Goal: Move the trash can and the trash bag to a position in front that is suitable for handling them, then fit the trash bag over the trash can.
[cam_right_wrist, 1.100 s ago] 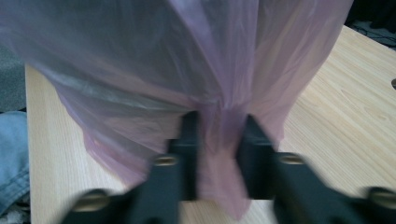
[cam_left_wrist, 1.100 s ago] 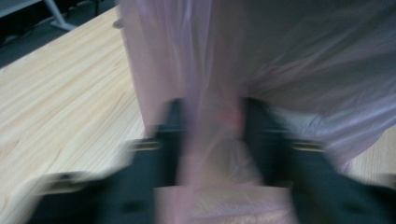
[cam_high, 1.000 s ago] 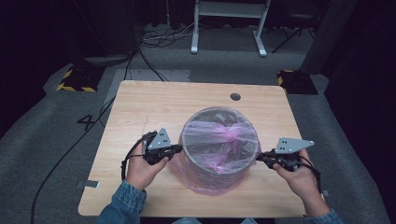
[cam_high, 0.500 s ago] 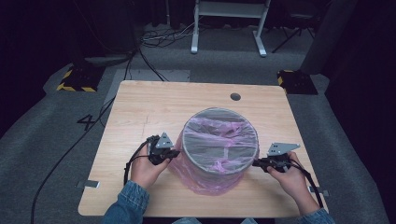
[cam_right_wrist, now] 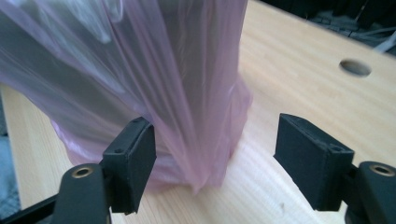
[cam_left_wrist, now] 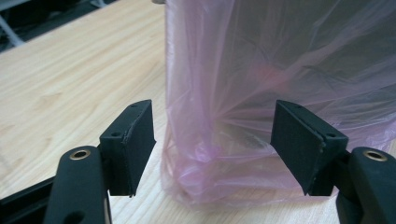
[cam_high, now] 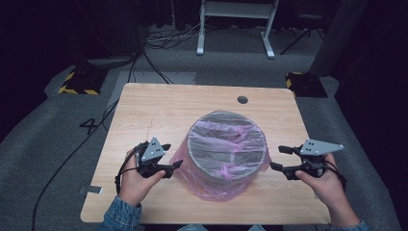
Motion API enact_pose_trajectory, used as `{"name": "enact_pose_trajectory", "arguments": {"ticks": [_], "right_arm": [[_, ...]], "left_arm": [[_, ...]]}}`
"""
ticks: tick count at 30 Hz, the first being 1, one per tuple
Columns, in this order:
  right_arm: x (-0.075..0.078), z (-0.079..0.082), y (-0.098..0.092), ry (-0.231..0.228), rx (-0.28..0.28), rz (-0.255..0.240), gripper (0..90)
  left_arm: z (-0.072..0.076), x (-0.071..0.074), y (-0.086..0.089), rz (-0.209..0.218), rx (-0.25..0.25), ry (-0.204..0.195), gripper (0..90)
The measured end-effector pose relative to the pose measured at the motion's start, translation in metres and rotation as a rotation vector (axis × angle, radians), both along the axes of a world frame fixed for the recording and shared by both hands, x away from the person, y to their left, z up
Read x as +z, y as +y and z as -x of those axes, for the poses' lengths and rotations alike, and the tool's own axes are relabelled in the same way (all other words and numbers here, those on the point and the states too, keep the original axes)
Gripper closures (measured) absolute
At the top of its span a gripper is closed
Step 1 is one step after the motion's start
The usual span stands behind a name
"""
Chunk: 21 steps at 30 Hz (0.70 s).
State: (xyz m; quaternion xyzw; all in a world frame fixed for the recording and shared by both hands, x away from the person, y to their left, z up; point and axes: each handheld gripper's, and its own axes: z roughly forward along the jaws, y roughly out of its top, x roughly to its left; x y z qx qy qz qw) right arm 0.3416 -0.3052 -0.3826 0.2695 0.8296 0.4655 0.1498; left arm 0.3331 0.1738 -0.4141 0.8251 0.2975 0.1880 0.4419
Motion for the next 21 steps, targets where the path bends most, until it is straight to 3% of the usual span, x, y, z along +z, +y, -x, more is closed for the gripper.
{"name": "enact_pose_trajectory", "arguments": {"ticks": [10,21], "right_arm": [[0.039,0.0,0.001,-0.038,0.034,-0.044,26.5],[0.085,-0.012,0.03,-0.083,0.07,-0.076,24.4]], "left_arm": [[0.005,-0.003,0.02,-0.008,0.063,0.009,28.7],[0.007,-0.009,0.033,-0.015,0.098,0.031,28.3]]}}
